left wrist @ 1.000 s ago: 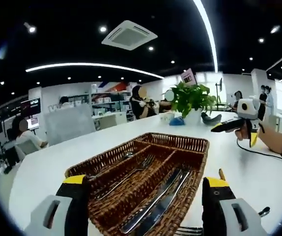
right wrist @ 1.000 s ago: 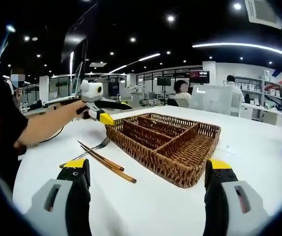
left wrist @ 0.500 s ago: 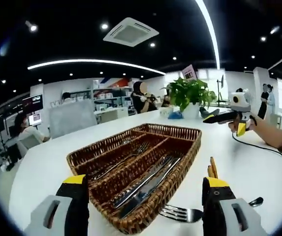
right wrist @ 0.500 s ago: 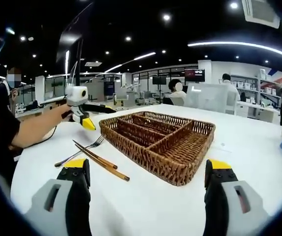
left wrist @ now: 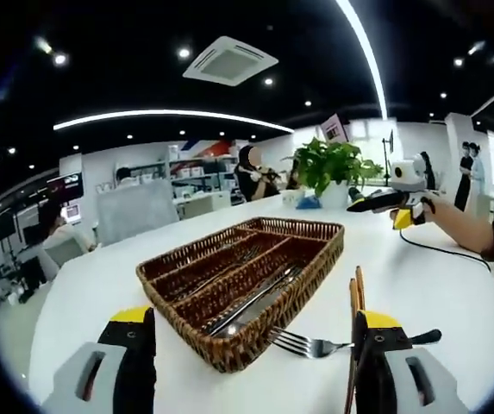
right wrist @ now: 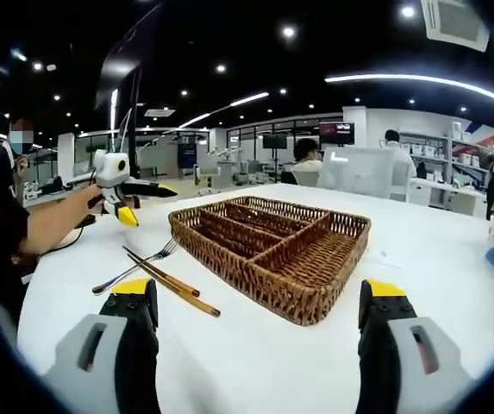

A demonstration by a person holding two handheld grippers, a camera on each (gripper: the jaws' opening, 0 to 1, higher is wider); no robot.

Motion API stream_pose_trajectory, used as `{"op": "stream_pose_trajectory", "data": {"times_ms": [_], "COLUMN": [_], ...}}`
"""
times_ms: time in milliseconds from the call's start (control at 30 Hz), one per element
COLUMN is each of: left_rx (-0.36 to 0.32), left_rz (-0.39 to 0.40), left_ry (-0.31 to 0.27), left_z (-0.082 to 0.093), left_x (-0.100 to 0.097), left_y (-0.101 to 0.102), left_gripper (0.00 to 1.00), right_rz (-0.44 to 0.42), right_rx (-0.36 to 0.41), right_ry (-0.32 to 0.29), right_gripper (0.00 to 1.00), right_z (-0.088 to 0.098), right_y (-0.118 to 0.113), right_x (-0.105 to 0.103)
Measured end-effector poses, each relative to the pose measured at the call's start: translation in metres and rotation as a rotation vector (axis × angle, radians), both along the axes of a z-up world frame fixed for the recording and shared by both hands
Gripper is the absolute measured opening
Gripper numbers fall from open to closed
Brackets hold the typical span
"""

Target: Arrange the knives, forks, and spoons in their matching storage slots by inserting each utensil handle-first until every utensil is classified and aligned in the correct compartment

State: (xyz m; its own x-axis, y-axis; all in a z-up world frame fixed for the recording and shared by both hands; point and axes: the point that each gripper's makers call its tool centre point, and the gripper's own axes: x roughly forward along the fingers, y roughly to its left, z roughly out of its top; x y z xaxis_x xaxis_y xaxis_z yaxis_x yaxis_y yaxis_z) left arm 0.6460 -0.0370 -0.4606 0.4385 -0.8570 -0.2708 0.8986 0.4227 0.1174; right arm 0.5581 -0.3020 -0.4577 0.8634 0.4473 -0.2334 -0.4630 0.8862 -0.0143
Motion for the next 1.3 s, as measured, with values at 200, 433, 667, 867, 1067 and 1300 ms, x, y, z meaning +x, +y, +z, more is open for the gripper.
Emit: {"op": "stream_pose_trajectory", "data": {"times_ms": [200,433,667,867,1067,1300], "left_rx": [-0.032,-0.027,-0.034,-0.046,-0.051,-0.043], "left_rz": [0.016,0.013,0.018,0.028,0.021,0.024], "left_ry": [0.029,0.007,-0.005,-0.008,-0.006,-0.014], "left_z": [-0.002,-0.002,0.001,-0.005,-0.004,-0.006], "left_x": [-0.005,-0.014,-0.008,-0.011,-0.014,-0.013], "left_y": [0.009,0.012,0.016,0.017,0.019,0.024], "left_gripper": [1.00,1.00,1.00,1.00,1.00,1.00], "right_rz": [-0.024,-0.025,-0.021,-0.023,-0.023,-0.057], "right_rx": [0.001,-0.010,-0.007,-0.014,-0.021,-0.034], "right_ry": [-0.008,-0.005,-0.009,-0.009,-0.011,-0.025], "right_gripper": [0.99,0.99,0.99,0.99,0.99,0.99], "right_z": [0.003,0.002,0.004,0.004,0.004,0.010], "right_y": [-0.010,-0.009,-0.007,-0.005,-0.004,-0.008], "right_x": [0.000,0.001,0.001,0.001,0.001,0.002]}}
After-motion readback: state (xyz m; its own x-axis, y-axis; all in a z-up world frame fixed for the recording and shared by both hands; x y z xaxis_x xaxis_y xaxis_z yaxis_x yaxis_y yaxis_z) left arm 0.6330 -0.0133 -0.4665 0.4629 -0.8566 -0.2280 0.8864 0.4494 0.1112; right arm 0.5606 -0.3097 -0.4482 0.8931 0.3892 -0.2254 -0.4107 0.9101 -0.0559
